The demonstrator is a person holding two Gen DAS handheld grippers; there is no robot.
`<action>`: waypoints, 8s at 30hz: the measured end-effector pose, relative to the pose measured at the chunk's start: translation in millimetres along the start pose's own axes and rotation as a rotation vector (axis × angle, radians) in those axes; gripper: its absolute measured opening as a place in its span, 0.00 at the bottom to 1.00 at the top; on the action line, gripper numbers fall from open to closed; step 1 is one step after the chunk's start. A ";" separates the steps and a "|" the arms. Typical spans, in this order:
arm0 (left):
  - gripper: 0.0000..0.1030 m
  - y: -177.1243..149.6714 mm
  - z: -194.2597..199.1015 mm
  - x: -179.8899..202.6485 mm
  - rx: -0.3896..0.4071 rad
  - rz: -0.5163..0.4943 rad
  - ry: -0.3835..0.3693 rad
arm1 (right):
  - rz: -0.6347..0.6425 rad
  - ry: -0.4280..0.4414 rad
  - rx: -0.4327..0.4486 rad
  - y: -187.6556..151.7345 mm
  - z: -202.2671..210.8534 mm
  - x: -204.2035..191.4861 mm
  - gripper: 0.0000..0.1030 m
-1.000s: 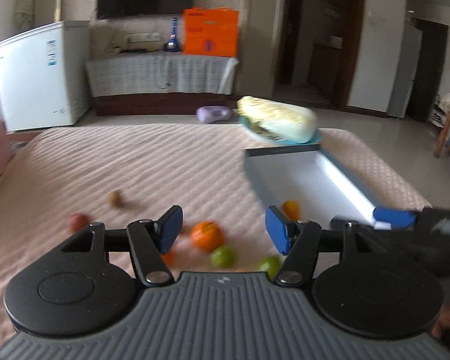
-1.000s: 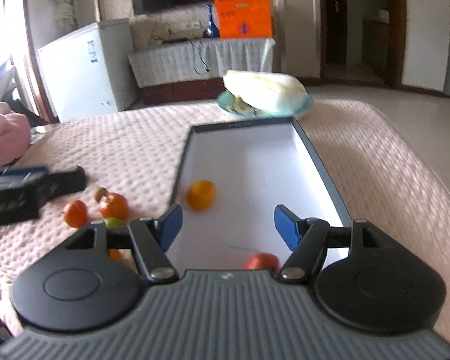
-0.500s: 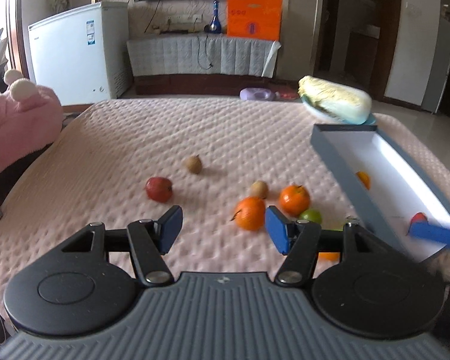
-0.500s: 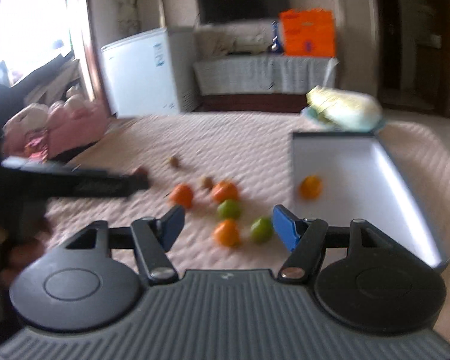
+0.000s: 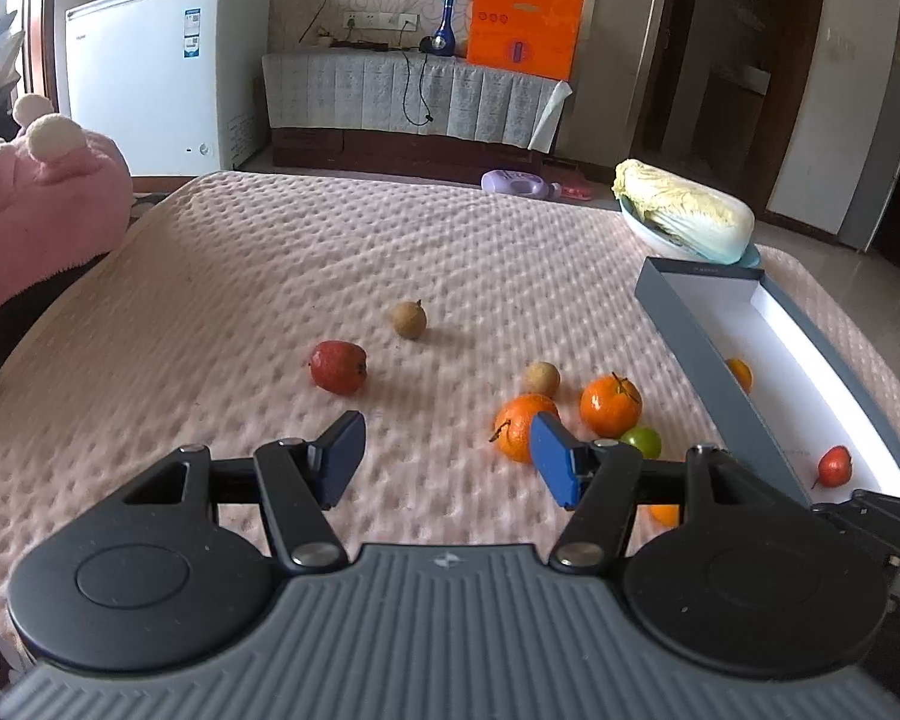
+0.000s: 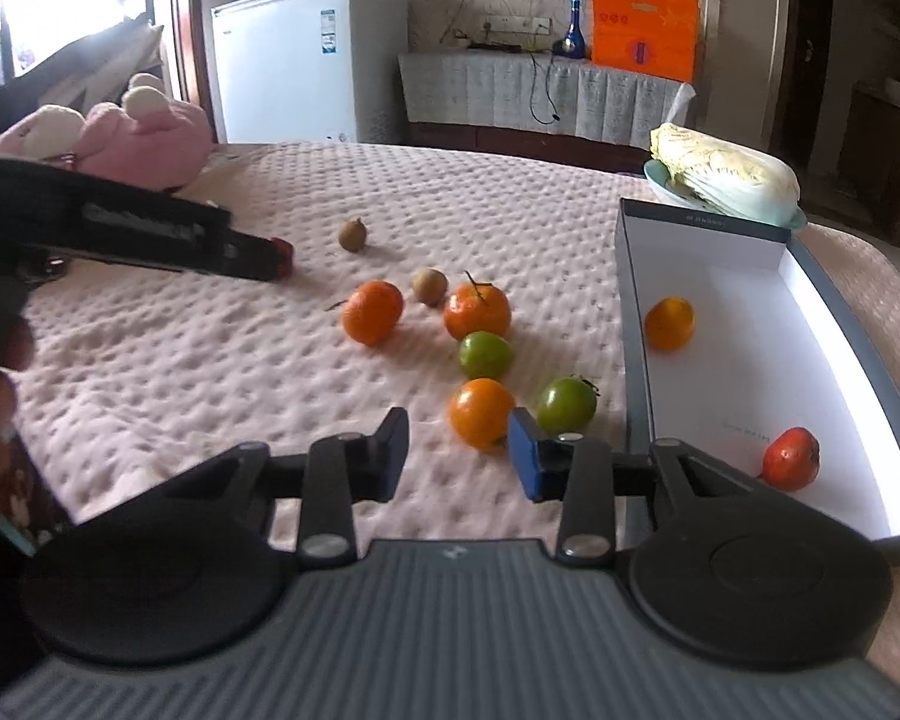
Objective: Organize fruits
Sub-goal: 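Move both open grippers back toward the remaining fruits, then grasp the large orange with the left gripper while the right gripper grasps an orange persimmon, then carry the orange with the left gripper while the right gripper carries the persimmon over the box, then lower the orange into the box and open the left gripper, then release the persimmon into the box with the right gripper while the left gripper returns to the fruits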
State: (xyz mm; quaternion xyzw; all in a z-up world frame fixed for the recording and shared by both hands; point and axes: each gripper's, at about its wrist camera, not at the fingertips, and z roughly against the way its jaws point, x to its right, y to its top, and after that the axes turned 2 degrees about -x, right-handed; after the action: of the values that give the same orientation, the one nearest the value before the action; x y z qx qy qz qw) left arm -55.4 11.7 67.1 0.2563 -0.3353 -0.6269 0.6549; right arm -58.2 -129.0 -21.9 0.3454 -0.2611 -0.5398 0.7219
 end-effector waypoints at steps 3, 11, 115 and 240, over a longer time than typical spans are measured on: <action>0.65 1.7 -1.6 -2.0 -0.006 0.006 -0.005 | 0.001 -0.012 -0.003 3.3 -6.0 0.6 0.39; 0.65 -0.7 -14.5 -2.1 -0.039 -0.033 0.003 | -0.007 -0.024 -0.049 7.8 -27.8 1.3 0.39; 0.34 16.0 -63.1 158.3 0.021 -0.265 -0.228 | -0.247 -0.055 0.015 8.4 40.5 132.1 0.33; 0.58 4.8 2.9 23.9 0.032 -0.088 -0.092 | -0.500 -0.243 0.093 25.3 6.5 134.6 0.61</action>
State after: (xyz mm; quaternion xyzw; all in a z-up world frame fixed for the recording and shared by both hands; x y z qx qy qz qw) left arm -54.8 -11.4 75.4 0.2522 -0.3634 -0.6606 0.6066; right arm -10.1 -255.1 2.5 0.3647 -0.2769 -0.7260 0.5130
